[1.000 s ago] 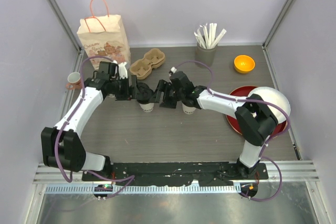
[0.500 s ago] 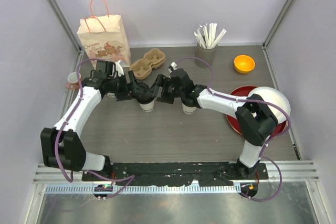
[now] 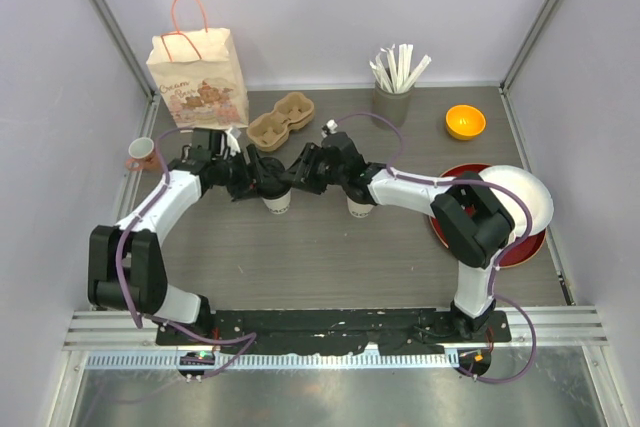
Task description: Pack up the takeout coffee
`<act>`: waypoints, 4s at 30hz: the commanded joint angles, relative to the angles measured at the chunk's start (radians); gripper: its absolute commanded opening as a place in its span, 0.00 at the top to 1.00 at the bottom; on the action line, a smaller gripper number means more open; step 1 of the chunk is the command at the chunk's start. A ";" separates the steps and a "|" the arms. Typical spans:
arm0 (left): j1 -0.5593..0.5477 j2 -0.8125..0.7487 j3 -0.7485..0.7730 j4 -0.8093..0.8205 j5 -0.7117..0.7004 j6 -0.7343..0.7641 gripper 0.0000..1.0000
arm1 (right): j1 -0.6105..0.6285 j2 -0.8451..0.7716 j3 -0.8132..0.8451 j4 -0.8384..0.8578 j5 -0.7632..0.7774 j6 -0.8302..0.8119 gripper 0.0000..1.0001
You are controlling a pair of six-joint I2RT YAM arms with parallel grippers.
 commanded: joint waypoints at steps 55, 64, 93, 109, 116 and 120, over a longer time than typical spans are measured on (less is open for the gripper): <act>0.221 0.144 0.103 -0.092 0.280 -0.003 0.24 | 0.061 -0.122 0.099 -0.320 0.098 -0.182 0.31; 0.222 0.153 0.134 -0.089 0.272 0.006 0.24 | 0.070 -0.197 0.162 -0.305 0.172 -0.414 0.20; 0.322 0.085 0.066 -0.069 0.286 -0.153 0.41 | 0.458 -0.226 0.061 0.039 0.473 -1.596 0.35; 0.340 -0.132 -0.144 -0.093 0.325 -0.070 0.45 | 0.002 0.124 0.547 -0.417 -0.340 -0.708 0.18; 0.313 -0.241 -0.315 0.132 0.306 -0.141 0.39 | -0.018 0.197 0.507 -0.274 -0.409 -0.636 0.18; 0.285 -0.237 -0.346 0.202 0.302 -0.170 0.37 | -0.024 0.200 0.451 -0.184 -0.414 -0.595 0.19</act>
